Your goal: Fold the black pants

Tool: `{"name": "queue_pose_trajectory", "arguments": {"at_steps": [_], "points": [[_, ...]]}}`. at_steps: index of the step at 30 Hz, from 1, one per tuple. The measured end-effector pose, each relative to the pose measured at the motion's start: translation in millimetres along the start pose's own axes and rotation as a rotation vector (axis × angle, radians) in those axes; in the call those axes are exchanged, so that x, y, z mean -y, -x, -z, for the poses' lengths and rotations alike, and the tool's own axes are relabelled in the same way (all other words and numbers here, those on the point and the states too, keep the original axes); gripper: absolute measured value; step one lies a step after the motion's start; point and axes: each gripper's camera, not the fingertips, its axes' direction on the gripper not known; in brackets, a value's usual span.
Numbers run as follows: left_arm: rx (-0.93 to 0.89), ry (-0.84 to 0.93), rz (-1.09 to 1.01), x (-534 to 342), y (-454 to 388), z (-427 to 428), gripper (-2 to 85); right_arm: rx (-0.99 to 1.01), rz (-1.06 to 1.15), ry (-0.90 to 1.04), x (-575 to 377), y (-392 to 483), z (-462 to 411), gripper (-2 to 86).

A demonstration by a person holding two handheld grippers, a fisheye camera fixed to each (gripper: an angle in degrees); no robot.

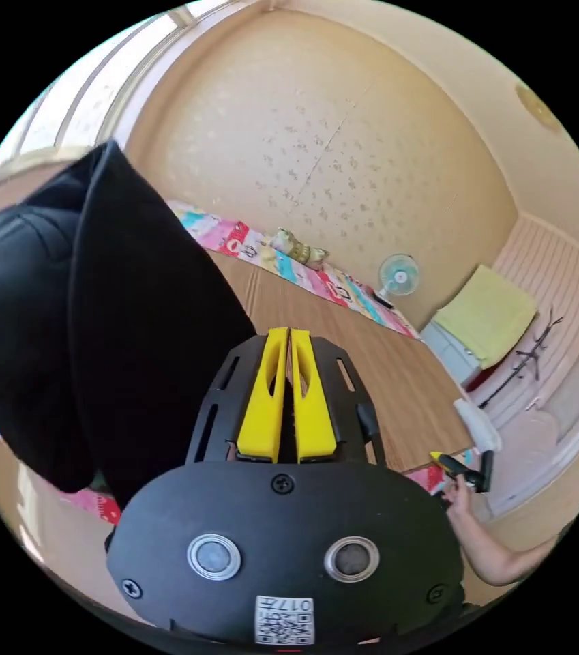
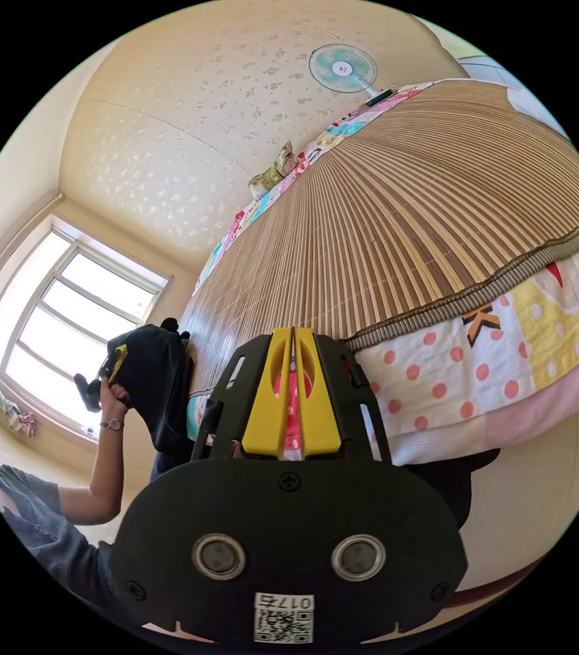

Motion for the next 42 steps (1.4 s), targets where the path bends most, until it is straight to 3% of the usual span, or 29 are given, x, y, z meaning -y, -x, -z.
{"name": "queue_pose_trajectory", "arguments": {"at_steps": [3,7,11,14,16,19,25,27,30,34,37,42], "points": [[0.332,-0.212,0.061,2.7,7.3,87.0,7.2,0.015,0.000,0.007,2.6,-5.7,-4.8,0.4],[0.284,-0.276,0.137,34.1,69.4,150.1,8.2,0.023,0.002,0.006,6.1,-12.4,-13.6,0.5],[0.039,-0.023,0.185,100.4,145.4,105.9,8.1,0.004,0.018,0.010,6.5,-12.5,-26.7,0.5],[-0.061,-0.035,0.313,133.7,179.8,108.5,5.1,-0.011,0.032,0.012,3.5,-11.0,-35.8,0.4],[-0.179,-0.030,0.329,157.5,187.1,104.4,4.1,-0.009,0.037,0.011,1.4,-11.7,-40.5,0.4],[-0.443,0.143,0.324,195.5,164.6,54.4,3.9,-0.003,0.038,0.015,-1.0,-15.2,-49.4,0.4],[-0.502,0.420,-0.014,219.7,28.1,18.8,3.8,-0.017,0.049,0.017,-10.5,-17.4,-68.5,0.5],[-0.604,0.654,-0.172,204.1,-28.1,-7.1,3.8,-0.019,0.051,0.018,-14.2,-18.3,-74.2,0.5],[-0.601,0.978,-0.466,164.3,-92.5,-26.3,3.7,-0.015,0.050,0.021,-21.3,-21.1,-83.6,0.5],[-0.590,0.986,-0.632,171.4,-106.7,9.7,3.4,-0.005,0.044,0.017,-34.8,-25.2,-95.7,0.6],[-0.608,0.961,-0.589,208.9,-81.4,30.6,4.1,-0.012,0.046,0.017,-45.4,-25.6,-105.3,0.7],[-0.654,1.086,-0.495,255.5,-24.0,40.3,5.9,-0.068,0.128,0.024,-69.1,-8.6,-121.9,1.6]]}}
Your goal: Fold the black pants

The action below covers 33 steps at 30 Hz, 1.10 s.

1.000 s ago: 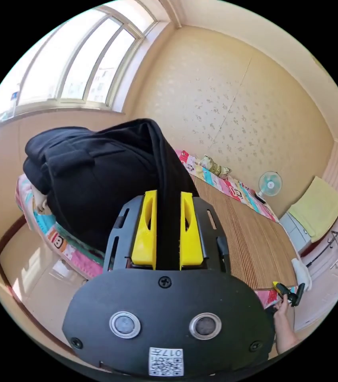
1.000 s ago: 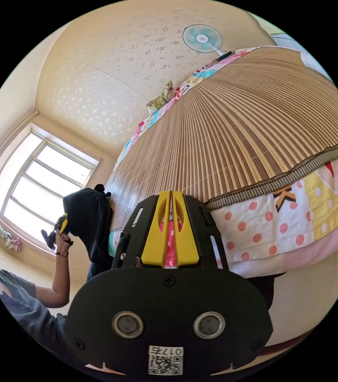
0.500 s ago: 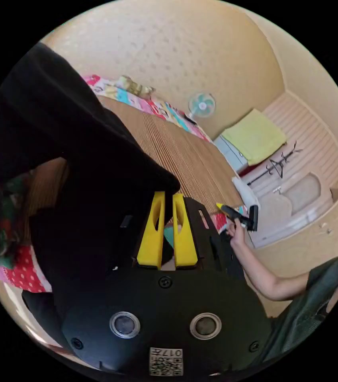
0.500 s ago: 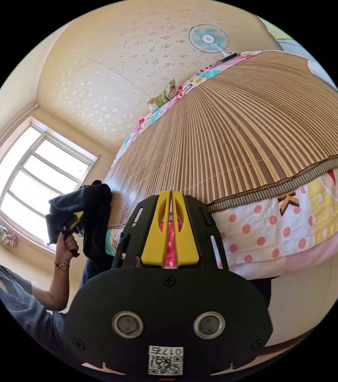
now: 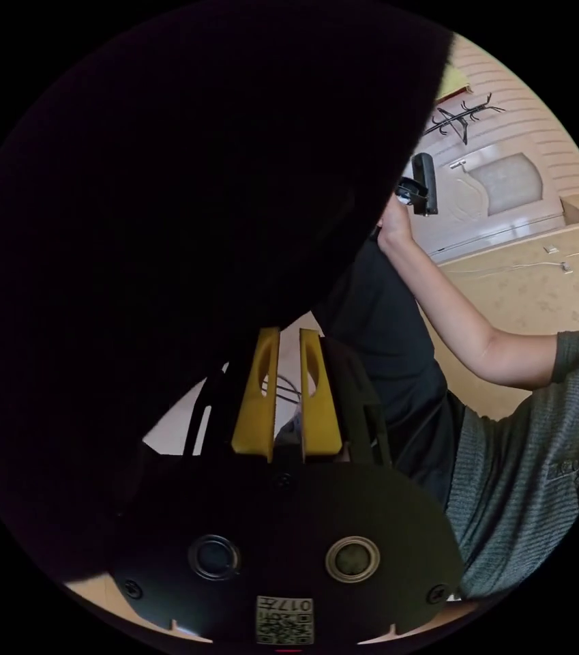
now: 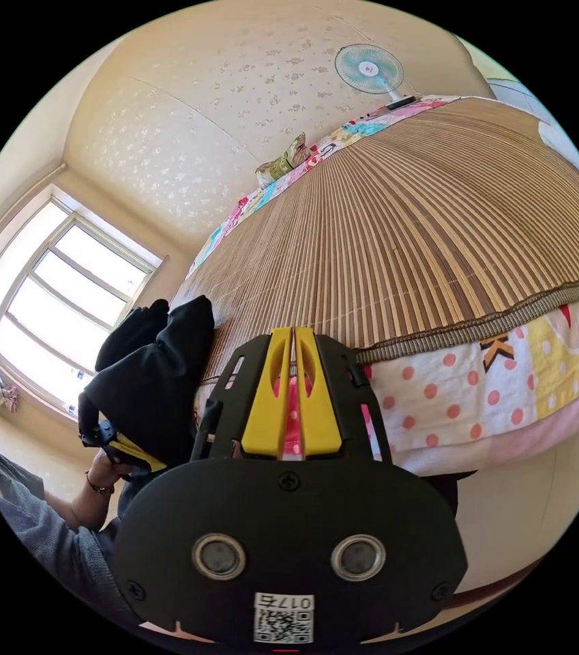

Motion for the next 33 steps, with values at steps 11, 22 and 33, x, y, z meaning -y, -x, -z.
{"name": "queue_pose_trajectory", "arguments": {"at_steps": [11,22,33], "points": [[-0.360,-0.414,0.341,-112.2,108.7,134.1,6.4,0.199,0.834,0.299,-91.2,267.9,-78.9,16.1],[-0.454,-0.562,0.527,-183.7,154.2,154.8,8.5,0.002,1.452,0.453,-198.2,410.4,-117.1,13.3],[-0.569,-0.587,0.516,-177.9,162.7,96.9,10.6,-0.457,1.440,0.152,-219.6,429.6,-119.6,5.7]]}}
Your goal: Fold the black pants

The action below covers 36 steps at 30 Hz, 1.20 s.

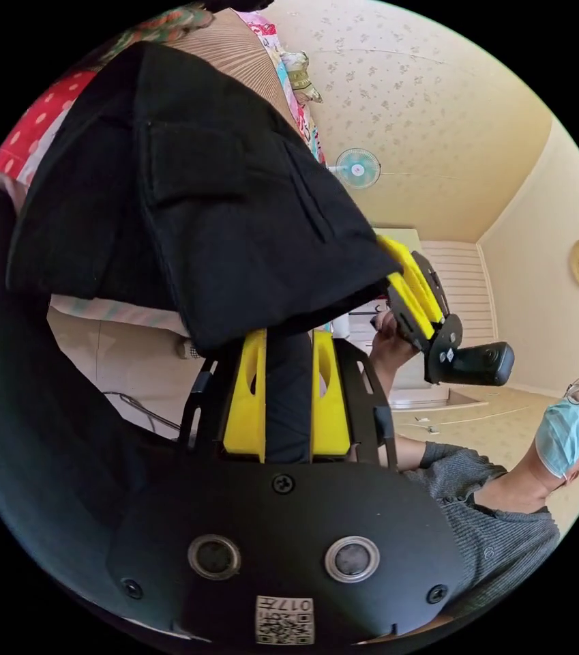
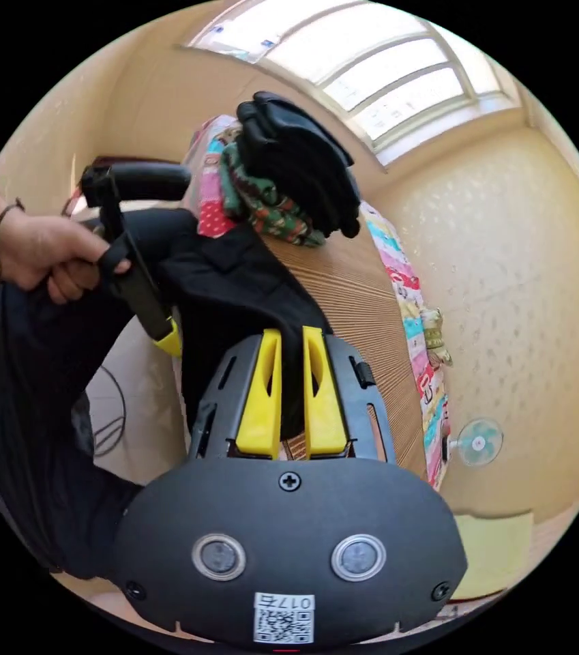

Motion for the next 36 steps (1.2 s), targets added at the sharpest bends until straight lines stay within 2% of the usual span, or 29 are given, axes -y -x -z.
{"name": "queue_pose_trajectory", "arguments": {"at_steps": [2,3,8,10,13,17,21,24,26,27,29,31,33,36], "points": [[0.006,-0.028,-0.036,-6.5,-2.6,-3.0,11.8,-0.047,-0.287,-0.071,-17.2,-53.2,15.7,4.6],[0.017,-0.054,-0.070,-11.9,-6.3,-3.5,12.5,-0.033,-0.351,-0.071,-23.4,-67.3,16.1,4.5],[0.091,-0.043,-0.079,-28.1,5.0,-22.2,14.3,0.334,-1.023,0.056,-122.1,-175.3,-39.3,4.3],[0.094,-0.016,-0.037,-36.2,23.5,-36.1,14.7,0.432,-1.115,0.107,-150.5,-185.6,-59.9,4.6],[0.082,0.003,0.017,-56.0,56.0,-59.8,16.0,0.498,-1.144,0.173,-174.4,-185.9,-69.9,5.7],[0.025,-0.057,0.070,-84.7,101.3,-87.4,16.1,0.471,-1.108,-0.015,-189.6,-177.0,-28.1,6.8],[0.050,-0.023,0.107,-105.7,136.0,-140.2,16.1,0.512,-1.081,-0.071,-199.9,-180.9,-18.5,7.1],[0.108,-0.058,0.166,-136.8,153.5,-170.1,13.9,0.653,-1.131,-0.040,-216.9,-191.1,-33.0,6.6],[0.133,-0.069,0.159,-160.0,163.4,-177.6,9.7,0.801,-1.206,-0.148,-239.4,-203.5,-25.4,4.9],[0.110,-0.074,0.120,-177.3,169.2,-179.8,6.6,0.827,-1.222,-0.196,-245.8,-206.7,-20.0,4.6],[0.062,-0.088,0.085,-204.7,177.7,-179.4,4.9,0.943,-1.306,-0.470,-275.8,-221.8,8.9,3.4],[0.078,-0.122,-0.007,-229.3,166.0,-168.3,4.2,0.962,-1.353,-0.614,-291.5,-235.1,33.9,2.9],[0.287,-0.249,-0.224,-270.5,110.1,-126.9,3.3,0.865,-1.377,-0.664,-301.4,-252.1,67.2,2.5],[0.440,-0.310,-0.416,-311.7,58.7,-101.4,1.9,0.705,-1.337,-0.728,-307.7,-286.4,128.5,2.2]]}}
